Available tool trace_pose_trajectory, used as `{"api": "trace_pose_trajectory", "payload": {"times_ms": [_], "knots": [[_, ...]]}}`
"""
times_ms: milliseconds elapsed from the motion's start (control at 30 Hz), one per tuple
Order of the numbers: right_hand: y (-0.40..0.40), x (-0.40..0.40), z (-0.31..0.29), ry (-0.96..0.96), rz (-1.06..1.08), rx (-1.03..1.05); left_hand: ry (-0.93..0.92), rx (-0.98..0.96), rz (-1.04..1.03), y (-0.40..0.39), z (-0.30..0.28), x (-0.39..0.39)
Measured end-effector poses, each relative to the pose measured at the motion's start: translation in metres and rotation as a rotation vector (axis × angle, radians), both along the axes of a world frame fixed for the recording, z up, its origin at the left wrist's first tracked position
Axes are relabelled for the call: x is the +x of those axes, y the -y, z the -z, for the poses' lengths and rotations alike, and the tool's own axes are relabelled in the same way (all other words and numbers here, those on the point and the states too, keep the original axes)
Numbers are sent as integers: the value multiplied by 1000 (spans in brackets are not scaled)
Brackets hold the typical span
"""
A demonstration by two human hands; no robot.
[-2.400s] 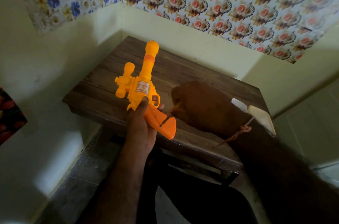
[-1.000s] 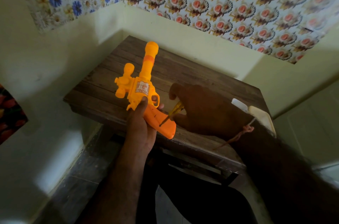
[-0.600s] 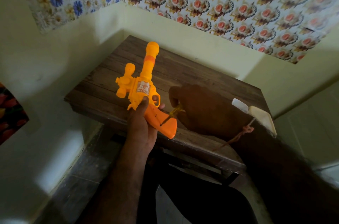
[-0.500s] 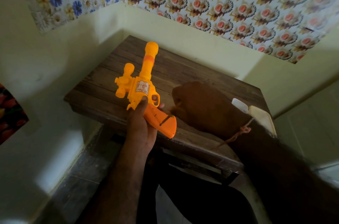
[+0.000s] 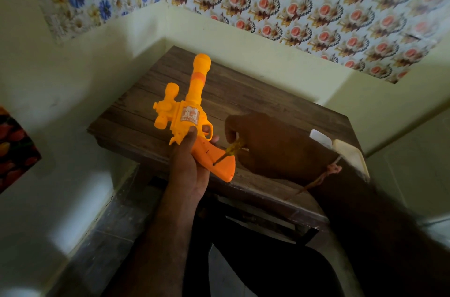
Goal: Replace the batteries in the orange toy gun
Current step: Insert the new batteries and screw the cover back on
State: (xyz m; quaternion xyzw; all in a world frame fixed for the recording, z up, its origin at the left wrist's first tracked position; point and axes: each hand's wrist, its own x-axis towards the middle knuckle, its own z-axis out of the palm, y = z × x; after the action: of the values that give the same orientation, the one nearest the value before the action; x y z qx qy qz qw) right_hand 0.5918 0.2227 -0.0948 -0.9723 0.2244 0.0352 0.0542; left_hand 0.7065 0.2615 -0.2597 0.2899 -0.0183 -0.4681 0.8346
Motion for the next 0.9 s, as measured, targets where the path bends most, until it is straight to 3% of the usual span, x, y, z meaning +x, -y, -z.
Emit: {"api": "trace_pose_trajectory", "payload": {"times_ms": [133, 300, 500, 900], "knots": [[1, 2, -2, 0, 33, -87, -14, -9, 13, 0, 2, -1], [1, -1, 0, 12, -8, 42, -19, 4, -6, -1, -2, 0], [1, 1, -2, 14, 12, -104, -13, 15, 6, -2, -4, -1], [-1, -1, 0, 27, -12, -12, -11, -9, -10, 0, 1, 2]]}}
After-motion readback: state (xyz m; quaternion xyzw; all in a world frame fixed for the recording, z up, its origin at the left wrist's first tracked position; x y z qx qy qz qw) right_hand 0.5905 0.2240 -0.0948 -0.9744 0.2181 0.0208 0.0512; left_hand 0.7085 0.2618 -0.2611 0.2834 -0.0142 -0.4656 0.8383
